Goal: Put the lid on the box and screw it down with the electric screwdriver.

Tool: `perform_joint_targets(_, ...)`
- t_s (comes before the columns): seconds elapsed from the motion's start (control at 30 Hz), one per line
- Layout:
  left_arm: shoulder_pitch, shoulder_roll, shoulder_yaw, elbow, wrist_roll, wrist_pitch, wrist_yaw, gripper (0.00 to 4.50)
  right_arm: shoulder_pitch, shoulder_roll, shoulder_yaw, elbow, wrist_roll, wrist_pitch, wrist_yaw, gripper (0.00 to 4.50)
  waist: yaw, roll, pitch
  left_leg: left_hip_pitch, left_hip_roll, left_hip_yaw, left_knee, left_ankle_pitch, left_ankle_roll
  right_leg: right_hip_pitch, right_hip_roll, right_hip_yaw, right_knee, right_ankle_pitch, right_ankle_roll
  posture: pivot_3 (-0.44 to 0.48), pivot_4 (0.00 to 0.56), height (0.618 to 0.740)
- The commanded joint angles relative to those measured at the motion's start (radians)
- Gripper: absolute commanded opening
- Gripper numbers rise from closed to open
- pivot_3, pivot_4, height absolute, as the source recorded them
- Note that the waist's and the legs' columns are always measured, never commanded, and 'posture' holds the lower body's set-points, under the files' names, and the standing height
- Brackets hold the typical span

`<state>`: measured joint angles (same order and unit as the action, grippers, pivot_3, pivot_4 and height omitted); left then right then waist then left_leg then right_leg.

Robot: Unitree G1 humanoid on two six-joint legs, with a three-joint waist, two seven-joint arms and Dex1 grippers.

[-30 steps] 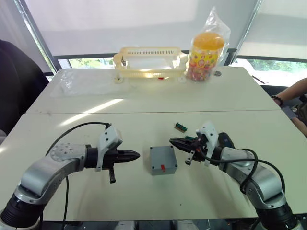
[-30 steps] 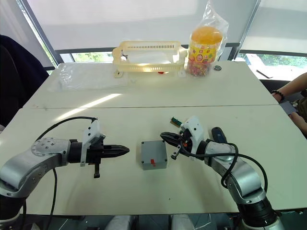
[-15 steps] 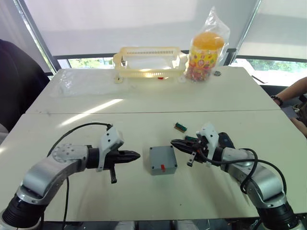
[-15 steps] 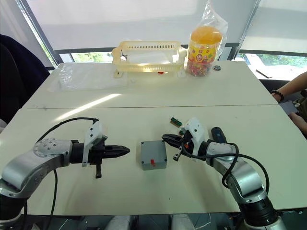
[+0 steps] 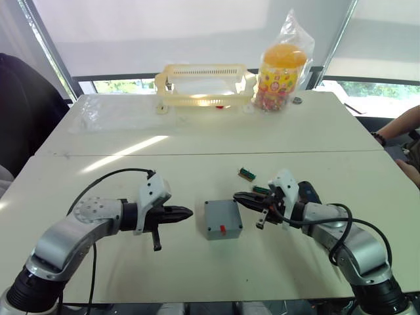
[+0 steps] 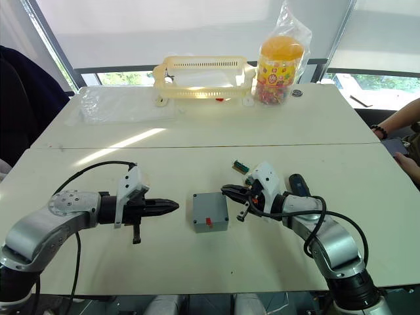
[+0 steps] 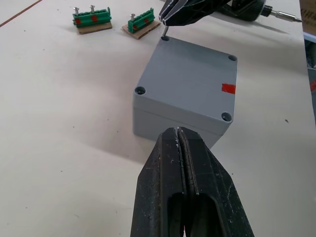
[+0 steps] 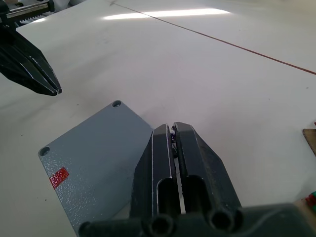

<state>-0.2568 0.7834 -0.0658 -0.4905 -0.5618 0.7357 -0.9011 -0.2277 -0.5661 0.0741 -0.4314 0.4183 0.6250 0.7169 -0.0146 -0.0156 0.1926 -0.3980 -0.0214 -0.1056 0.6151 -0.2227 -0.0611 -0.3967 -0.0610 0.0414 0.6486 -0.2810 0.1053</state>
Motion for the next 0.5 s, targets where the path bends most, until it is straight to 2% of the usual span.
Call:
perform_joint_targets(0.03,-0.008,-0.003,0.0,-0.013,0.007,-0.016,0.003,0.0,0.012,-0.006,-0.005,-0.027,0.012,-0.004,0.008,0.04,0.0,0.0,0.0,0.0,0.0,0.0,0.0,0.0,0.0,0.0,0.0,0.0,0.0,0.0,0.0,0.0,0.15,0.74)
perform_joint_targets(0.5,-0.008,-0.008,0.0,-0.016,0.012,-0.012,0.008,0.0,-0.015,0.013,0.024,0.018,-0.025,-0.036,0.008,0.04,0.0,0.0,0.0,0.0,0.0,0.0,0.0,0.0,0.0,0.0,0.0,0.0,0.0,0.0,0.0,0.0,0.15,0.74)
